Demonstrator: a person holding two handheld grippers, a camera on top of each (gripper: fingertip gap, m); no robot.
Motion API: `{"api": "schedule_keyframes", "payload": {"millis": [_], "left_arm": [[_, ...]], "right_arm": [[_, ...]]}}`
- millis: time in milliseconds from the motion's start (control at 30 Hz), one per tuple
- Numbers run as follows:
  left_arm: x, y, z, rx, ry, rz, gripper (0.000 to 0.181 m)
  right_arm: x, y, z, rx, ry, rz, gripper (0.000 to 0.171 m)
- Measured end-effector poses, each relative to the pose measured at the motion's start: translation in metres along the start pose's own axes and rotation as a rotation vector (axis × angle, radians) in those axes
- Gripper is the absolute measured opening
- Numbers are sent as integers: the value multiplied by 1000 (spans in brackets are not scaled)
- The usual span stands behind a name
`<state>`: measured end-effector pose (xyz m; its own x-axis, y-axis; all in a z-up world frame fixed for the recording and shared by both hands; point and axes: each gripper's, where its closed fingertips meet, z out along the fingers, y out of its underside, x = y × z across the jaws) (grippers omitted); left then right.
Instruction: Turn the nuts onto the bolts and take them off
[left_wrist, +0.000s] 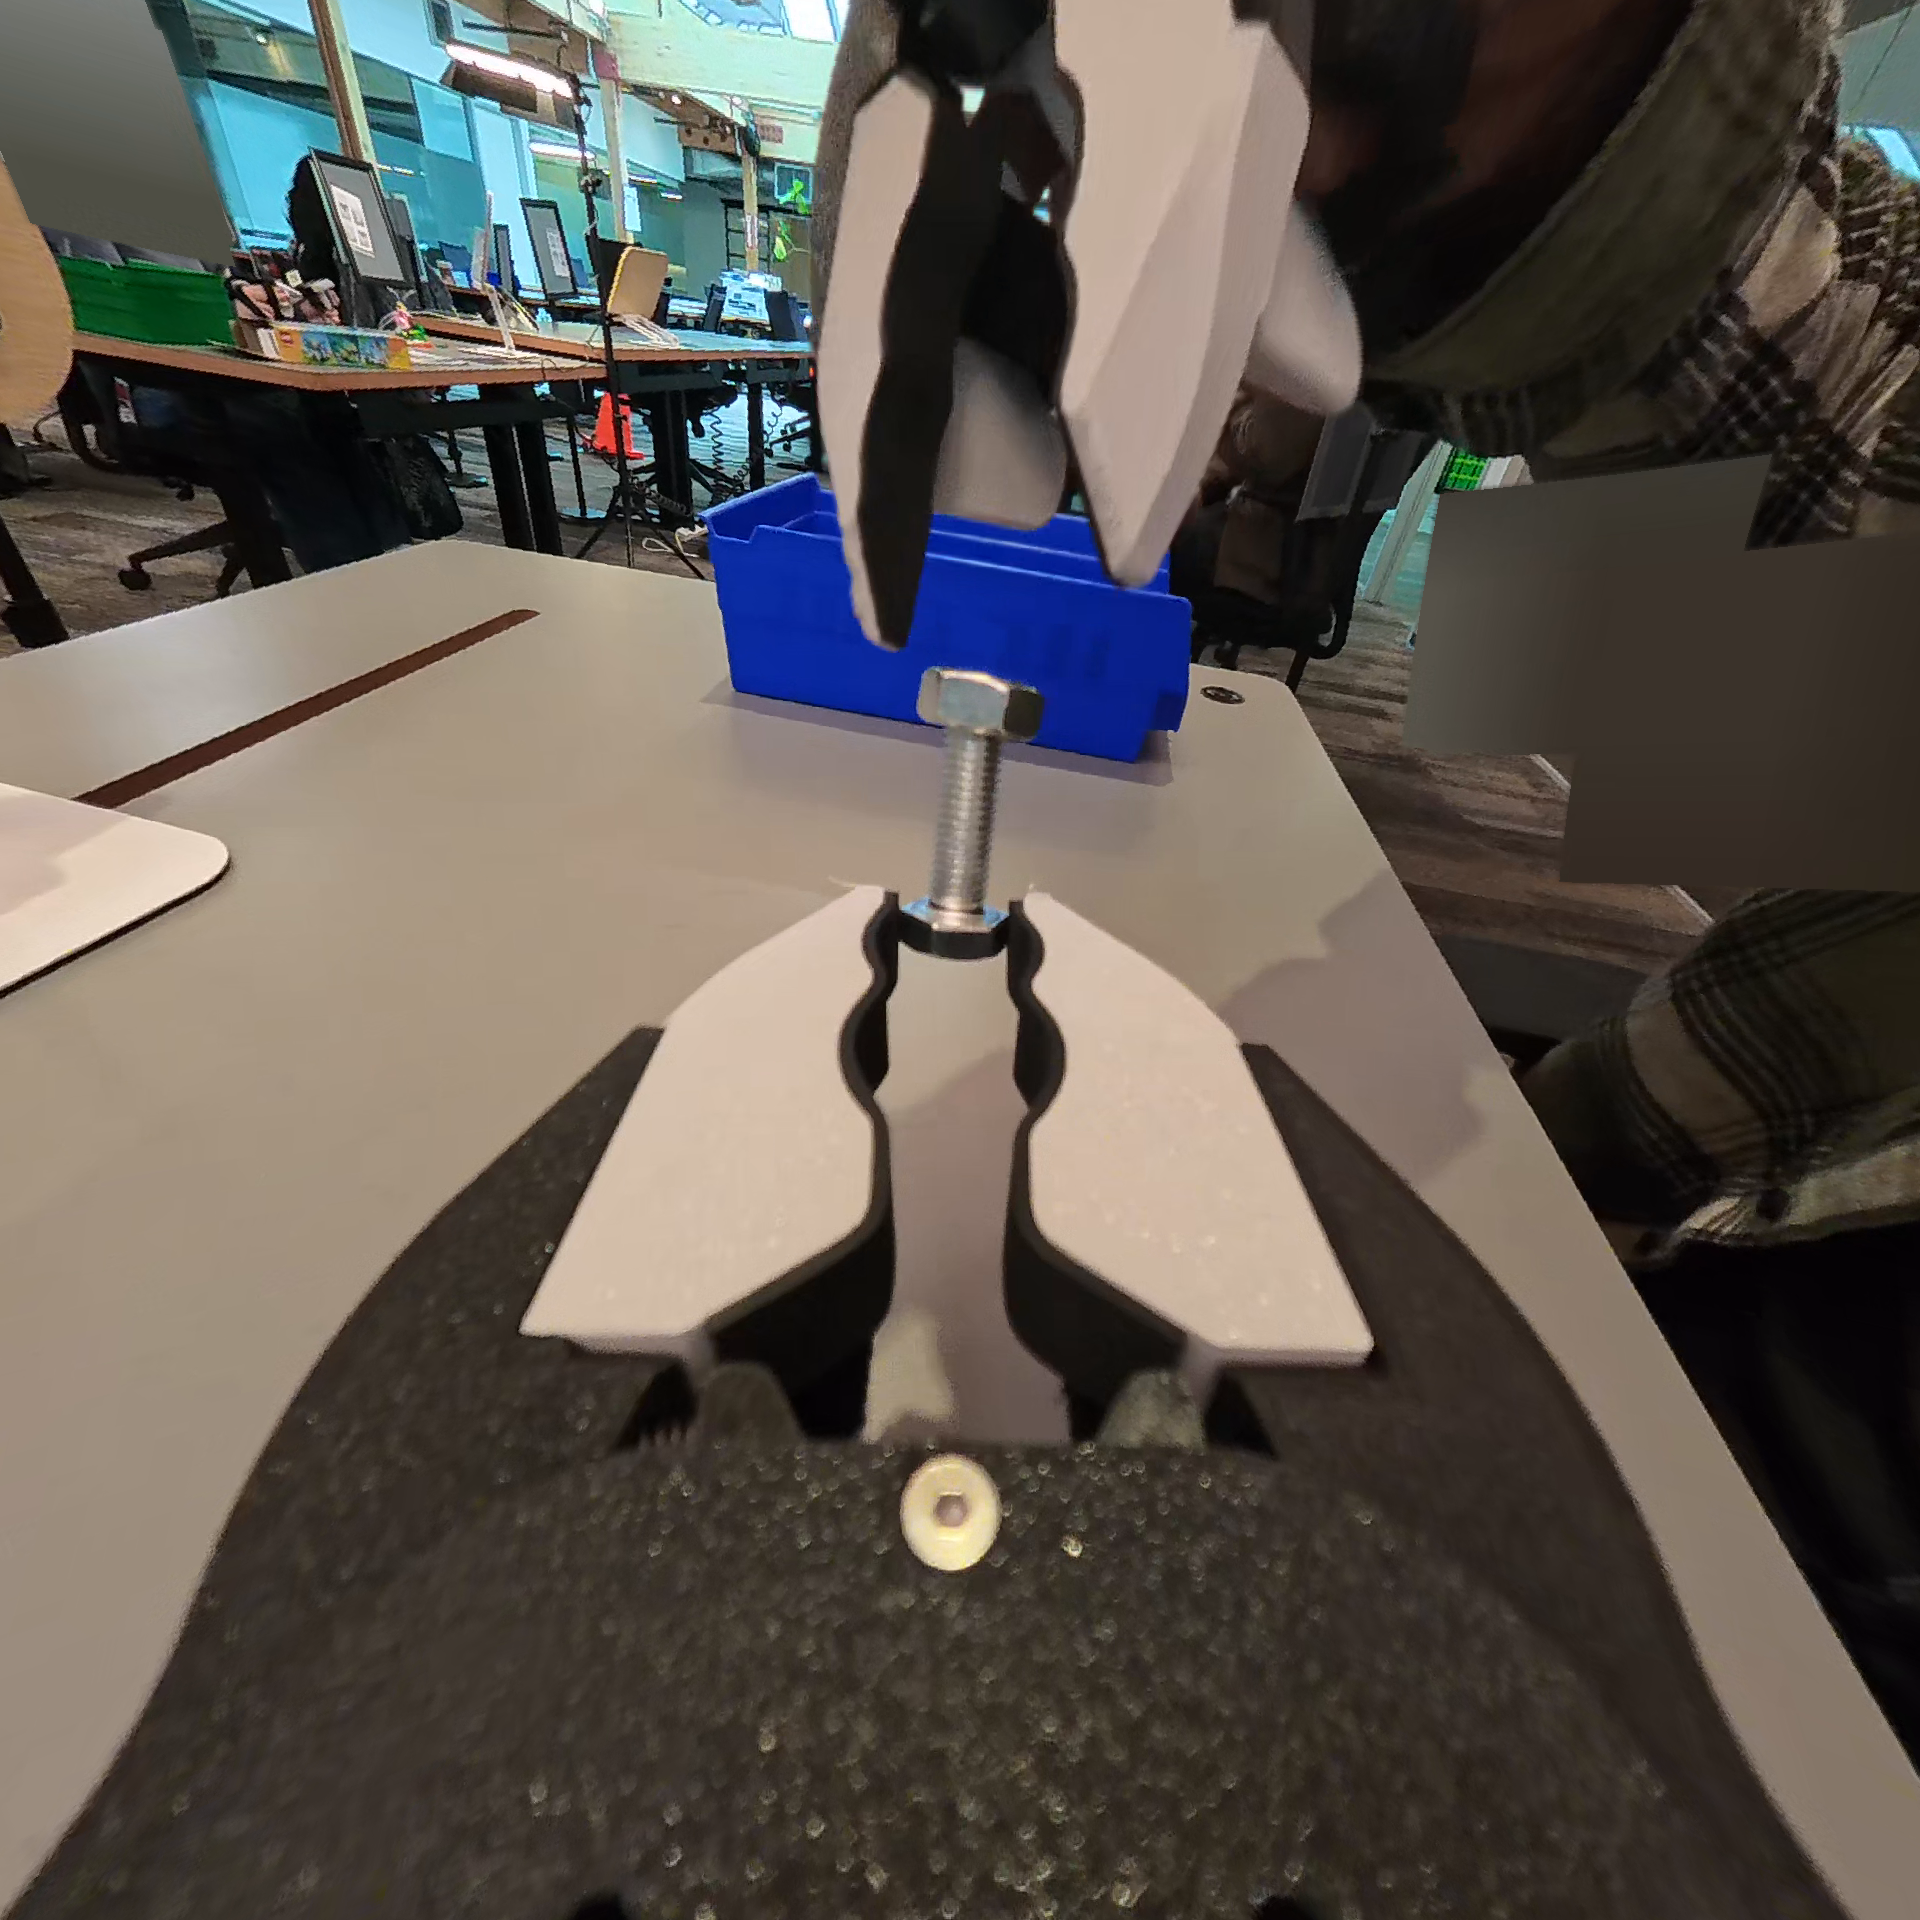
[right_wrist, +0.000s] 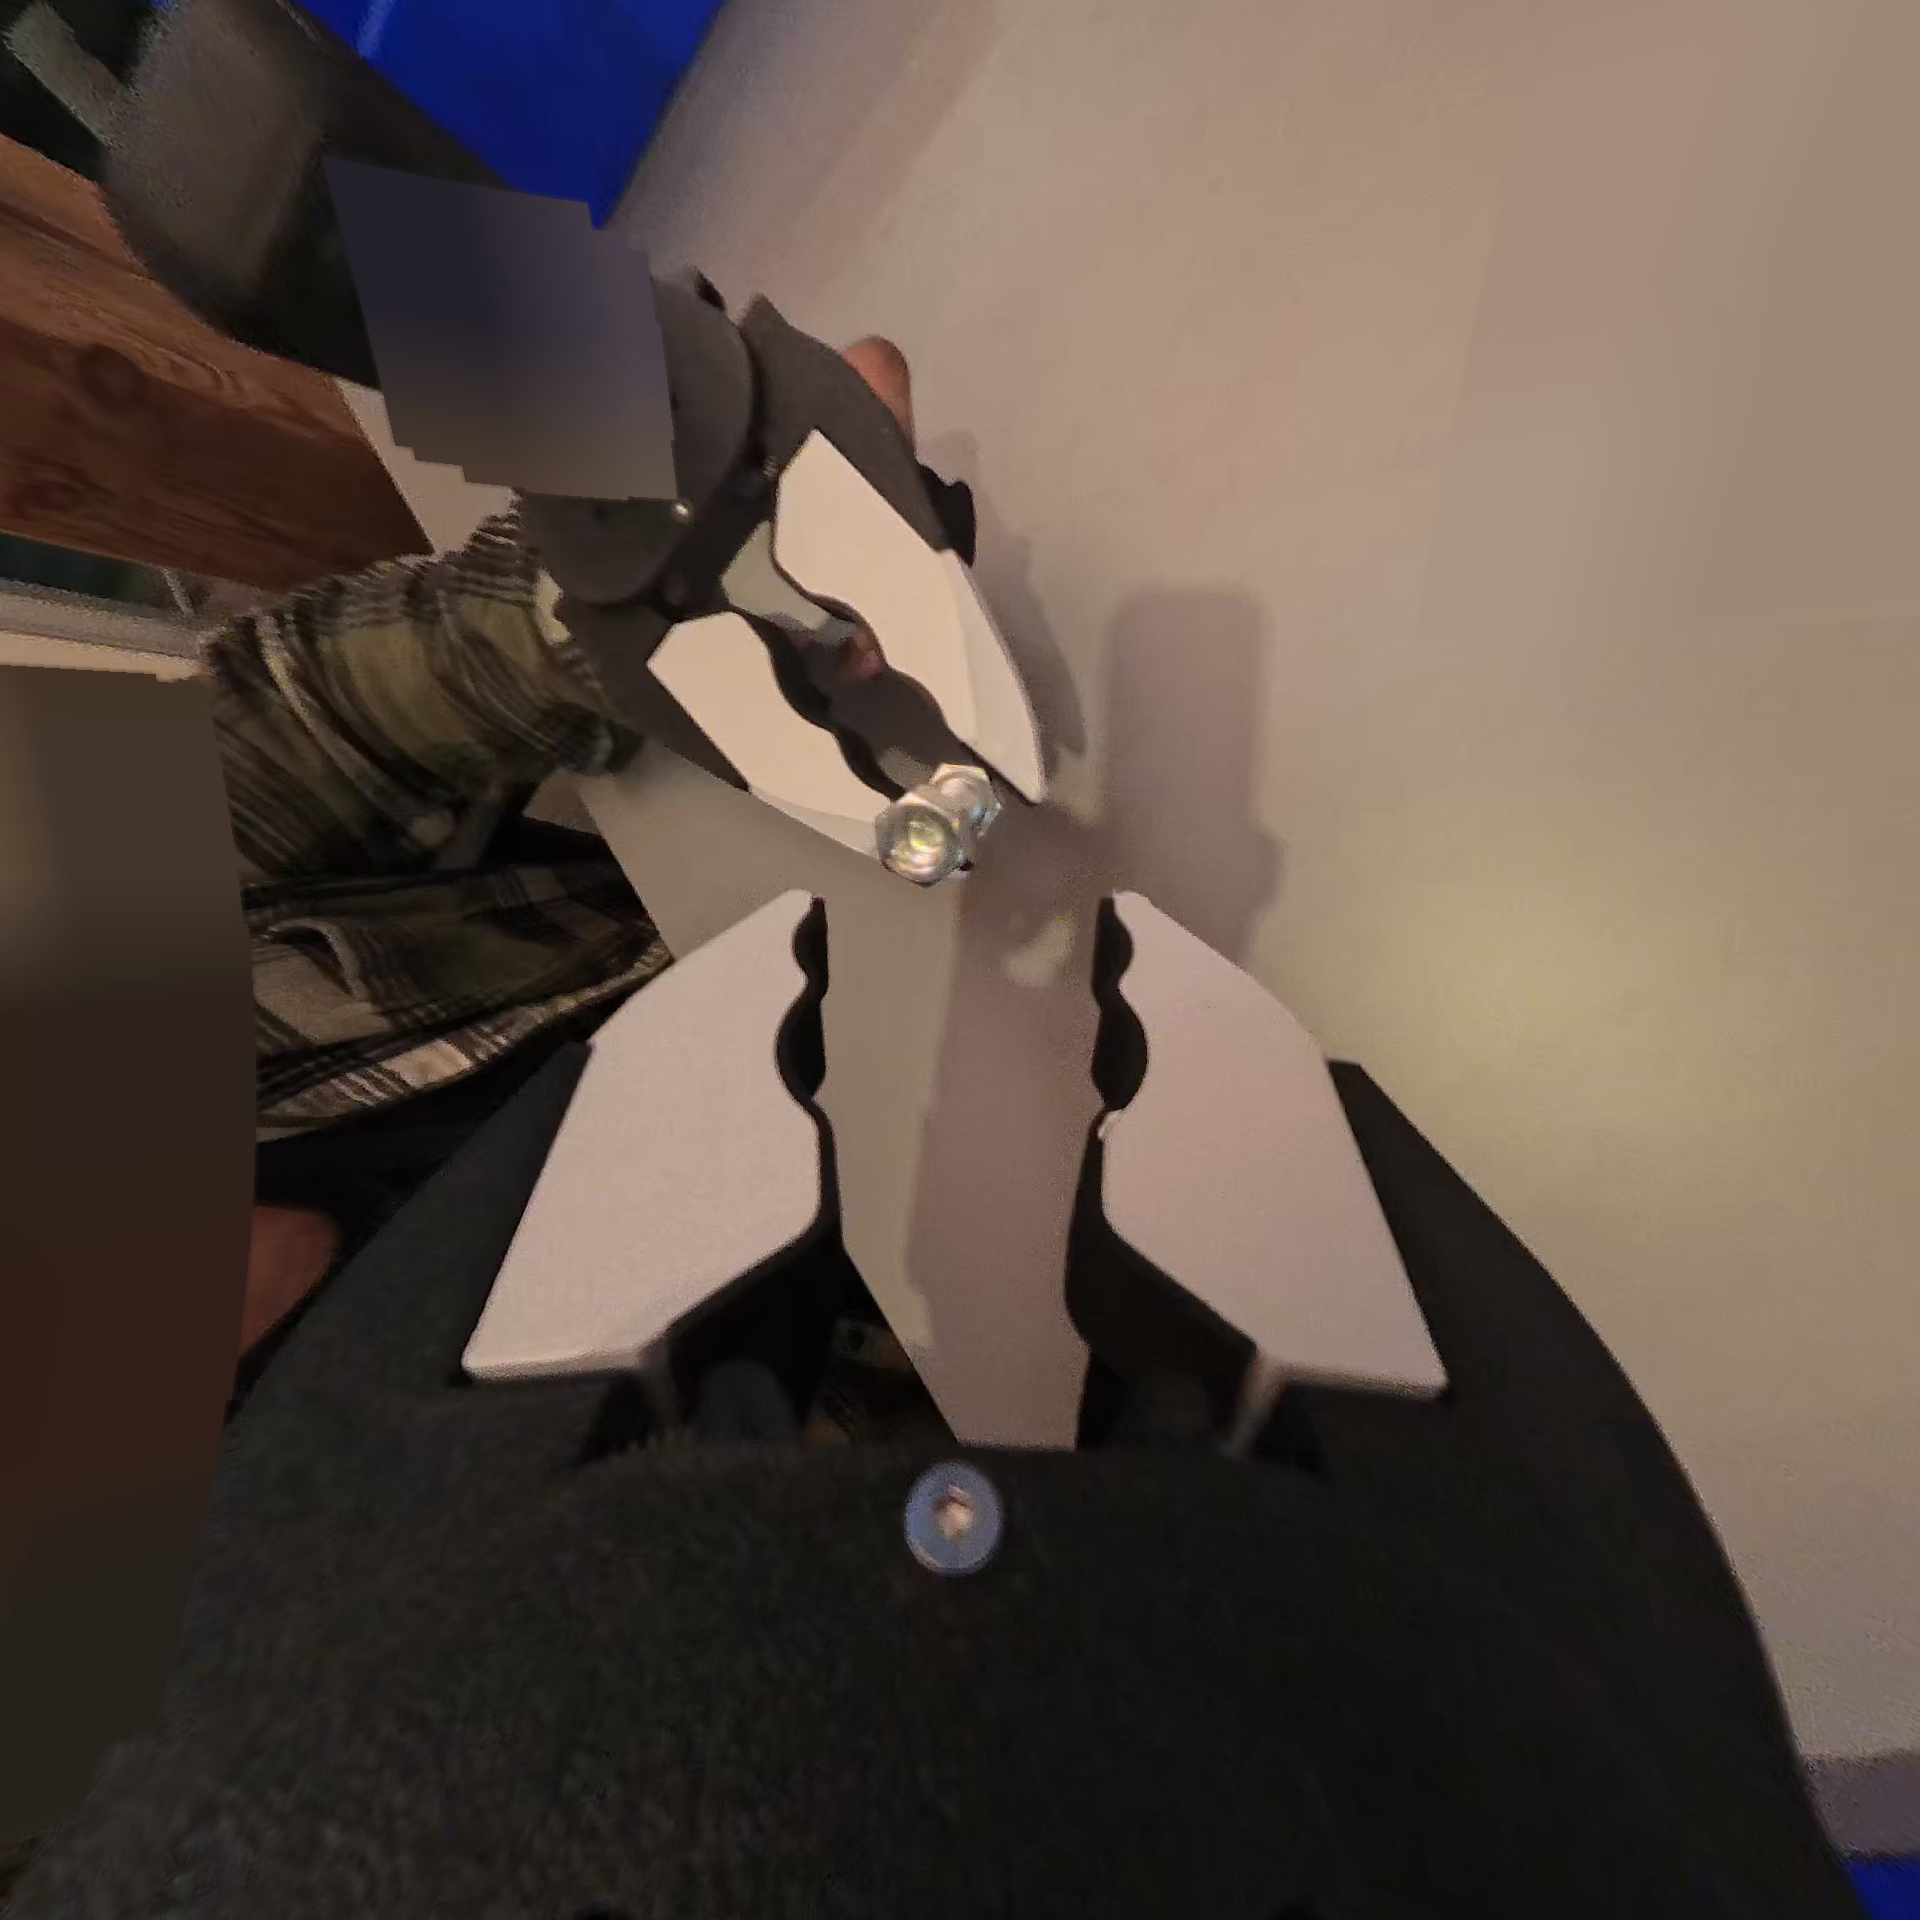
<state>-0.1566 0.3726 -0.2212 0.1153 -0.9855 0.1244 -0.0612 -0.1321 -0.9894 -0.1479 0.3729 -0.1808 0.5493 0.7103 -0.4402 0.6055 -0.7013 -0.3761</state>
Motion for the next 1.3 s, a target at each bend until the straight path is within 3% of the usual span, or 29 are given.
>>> {"api": "schedule_keyframes", "payload": {"millis": [433, 600, 833, 1300], "left_arm": [[-2, 1, 0, -6, -10, -5, 19], [-2, 2, 1, -13, -12, -3, 19], [3, 0, 0, -3, 7, 14, 19], [29, -9, 1, 46, 126, 93, 19]], "right_arm": [[4, -4, 16, -65, 85, -58, 39], [-3, -3, 22, -98, 40, -80, 18], [-6, 2, 20, -187, 54, -253, 18], [-27, 21, 9, -294, -249, -634, 18]]}}
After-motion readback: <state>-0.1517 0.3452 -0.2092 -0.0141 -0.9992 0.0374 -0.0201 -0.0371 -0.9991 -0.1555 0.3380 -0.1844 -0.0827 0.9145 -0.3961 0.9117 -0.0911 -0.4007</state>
